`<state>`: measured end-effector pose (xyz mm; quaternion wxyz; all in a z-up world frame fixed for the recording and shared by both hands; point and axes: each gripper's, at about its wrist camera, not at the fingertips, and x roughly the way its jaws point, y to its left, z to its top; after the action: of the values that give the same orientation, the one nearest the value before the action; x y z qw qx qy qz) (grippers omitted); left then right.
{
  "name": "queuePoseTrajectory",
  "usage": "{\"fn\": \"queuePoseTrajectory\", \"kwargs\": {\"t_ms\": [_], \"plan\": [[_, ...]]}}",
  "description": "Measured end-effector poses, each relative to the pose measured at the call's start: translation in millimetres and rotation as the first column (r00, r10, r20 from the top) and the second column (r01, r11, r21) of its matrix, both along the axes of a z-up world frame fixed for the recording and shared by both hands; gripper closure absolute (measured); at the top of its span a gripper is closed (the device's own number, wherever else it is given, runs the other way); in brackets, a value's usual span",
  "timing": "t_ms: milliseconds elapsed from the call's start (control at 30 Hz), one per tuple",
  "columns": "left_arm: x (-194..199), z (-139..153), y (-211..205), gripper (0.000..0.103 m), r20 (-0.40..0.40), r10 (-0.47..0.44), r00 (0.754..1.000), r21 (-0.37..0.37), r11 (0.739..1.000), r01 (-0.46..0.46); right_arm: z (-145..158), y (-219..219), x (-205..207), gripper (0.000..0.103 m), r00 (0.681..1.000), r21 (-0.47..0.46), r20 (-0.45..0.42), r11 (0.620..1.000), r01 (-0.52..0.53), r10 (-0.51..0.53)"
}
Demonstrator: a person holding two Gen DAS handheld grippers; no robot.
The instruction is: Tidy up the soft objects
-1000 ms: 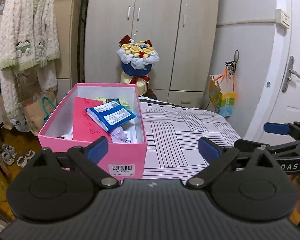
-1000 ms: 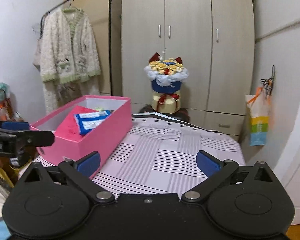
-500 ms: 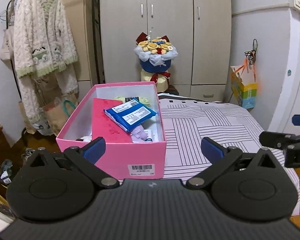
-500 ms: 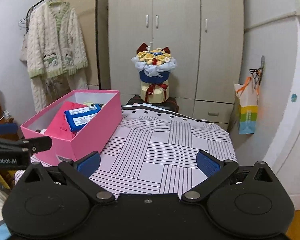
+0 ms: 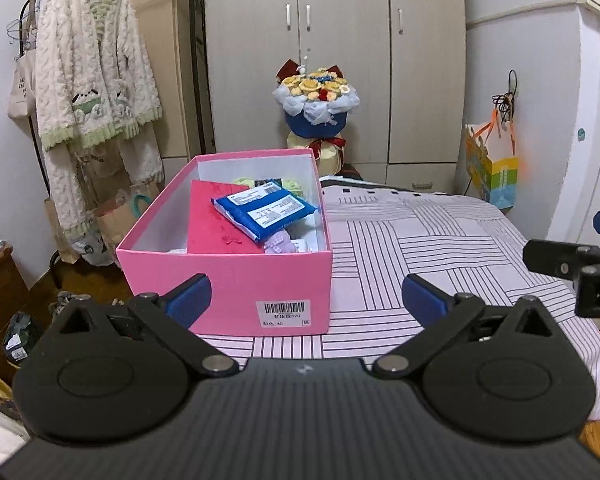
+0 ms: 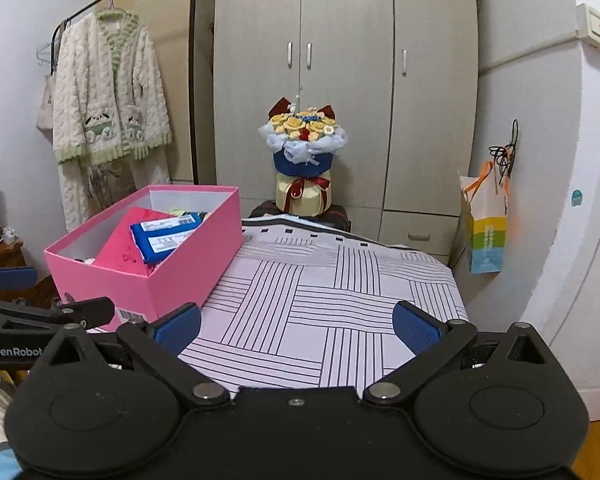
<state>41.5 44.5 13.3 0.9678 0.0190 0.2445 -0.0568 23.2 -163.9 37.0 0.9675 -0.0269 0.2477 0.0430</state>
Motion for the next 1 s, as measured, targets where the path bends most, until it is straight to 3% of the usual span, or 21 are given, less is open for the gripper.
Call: {"fn": "queuePoseTrajectory", "kwargs": {"t_ms": [600,1000], "plan": [[-7,-1,11,0.0,0.027,0.018,0.999,-0.038,0.999,-0.017,-11,3,-11,0.0,0.996,-0.029,0.038,0.997,0.076,-0.075],[-7,-7,10,0.0,0.029,0.017,0.999,-0.065,0.998,-0.015,-14,-4,-15,0.0,0.994,0.015,0.041,0.994,0.105,-0.105]]}}
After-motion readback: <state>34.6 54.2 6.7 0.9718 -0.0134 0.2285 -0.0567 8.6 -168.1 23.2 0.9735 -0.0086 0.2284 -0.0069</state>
